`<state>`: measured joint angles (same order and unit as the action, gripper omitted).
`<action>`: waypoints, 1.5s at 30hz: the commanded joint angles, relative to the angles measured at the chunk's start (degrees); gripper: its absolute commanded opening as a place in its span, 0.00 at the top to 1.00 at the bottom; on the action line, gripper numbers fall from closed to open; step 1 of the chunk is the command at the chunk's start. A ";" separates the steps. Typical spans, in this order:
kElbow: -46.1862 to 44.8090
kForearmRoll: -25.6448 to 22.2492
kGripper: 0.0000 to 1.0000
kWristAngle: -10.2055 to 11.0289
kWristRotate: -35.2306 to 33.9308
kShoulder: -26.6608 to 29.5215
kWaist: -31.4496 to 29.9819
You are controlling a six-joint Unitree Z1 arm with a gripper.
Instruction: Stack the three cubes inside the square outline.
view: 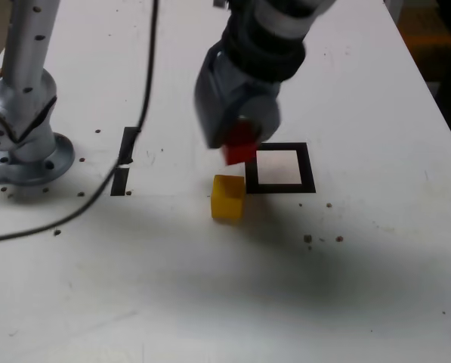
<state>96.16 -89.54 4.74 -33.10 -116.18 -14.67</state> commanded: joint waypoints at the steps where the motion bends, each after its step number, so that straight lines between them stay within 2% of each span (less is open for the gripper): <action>1: 0.41 0.78 0.90 1.14 -0.13 0.90 -0.09; 5: -0.77 5.95 0.90 2.85 0.45 0.93 0.30; 10: -3.53 11.31 0.90 2.53 3.86 -0.37 3.35; 17: -5.32 14.25 0.90 1.81 10.42 -1.45 6.86; 26: -6.97 18.76 0.90 -0.36 13.25 -4.89 7.29; 35: -5.81 18.45 0.87 1.12 13.76 -6.44 7.29; 37: -5.53 17.91 0.79 1.39 13.76 -6.60 7.29; 39: -5.29 17.38 0.65 1.47 13.76 -6.69 7.29; 41: -5.11 16.98 0.46 1.48 13.82 -6.64 7.29; 43: -4.92 16.50 0.22 1.48 13.96 -6.26 7.29; 44: -4.75 16.11 0.13 1.51 14.03 -5.95 7.29; 45: -4.59 15.75 0.09 1.52 14.09 -5.64 7.29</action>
<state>91.11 -73.33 6.14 -19.11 -122.36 -7.44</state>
